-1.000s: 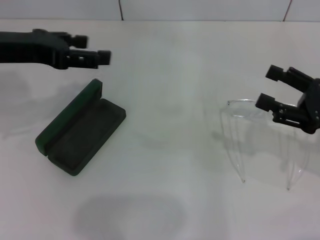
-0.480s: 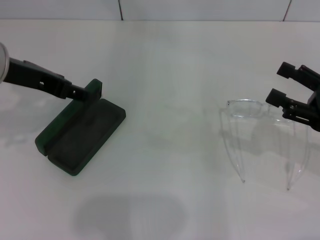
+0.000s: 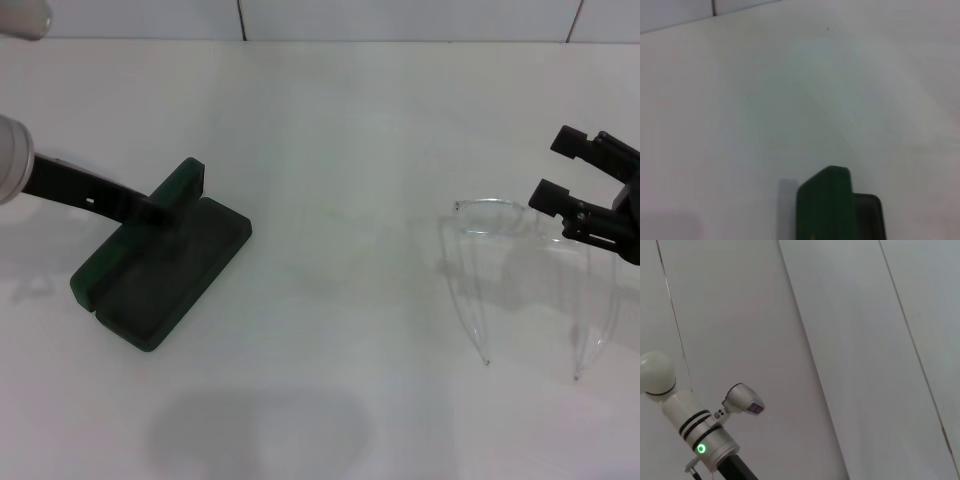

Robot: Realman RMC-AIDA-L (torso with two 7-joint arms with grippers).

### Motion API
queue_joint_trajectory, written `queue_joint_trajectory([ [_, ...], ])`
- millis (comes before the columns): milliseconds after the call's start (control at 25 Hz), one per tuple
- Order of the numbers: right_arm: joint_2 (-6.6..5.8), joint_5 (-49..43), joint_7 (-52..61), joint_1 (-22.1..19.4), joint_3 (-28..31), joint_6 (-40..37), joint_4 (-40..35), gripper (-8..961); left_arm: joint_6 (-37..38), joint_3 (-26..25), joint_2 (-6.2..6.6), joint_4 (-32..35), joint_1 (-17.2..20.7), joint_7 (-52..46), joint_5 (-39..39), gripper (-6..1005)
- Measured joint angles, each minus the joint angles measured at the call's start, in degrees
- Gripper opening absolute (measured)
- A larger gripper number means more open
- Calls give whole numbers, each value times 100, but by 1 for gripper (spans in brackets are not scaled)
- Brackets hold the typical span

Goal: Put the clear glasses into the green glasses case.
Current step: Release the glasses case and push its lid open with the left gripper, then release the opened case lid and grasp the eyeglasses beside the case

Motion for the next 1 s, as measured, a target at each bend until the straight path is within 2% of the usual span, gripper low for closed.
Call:
queue_joint_trajectory([
  [440,17,3,-76,-28,1,19,61,885,-153,170,-2,-427,-152,54,293,690],
  [640,9,22,-177,1,29,19,159,886,-236,375,-10,-432,-144,53,451,480],
  [1000,-9,45,-206,-44,56,8,188,883,-306,818,-15,-67,-11,54,597,321],
])
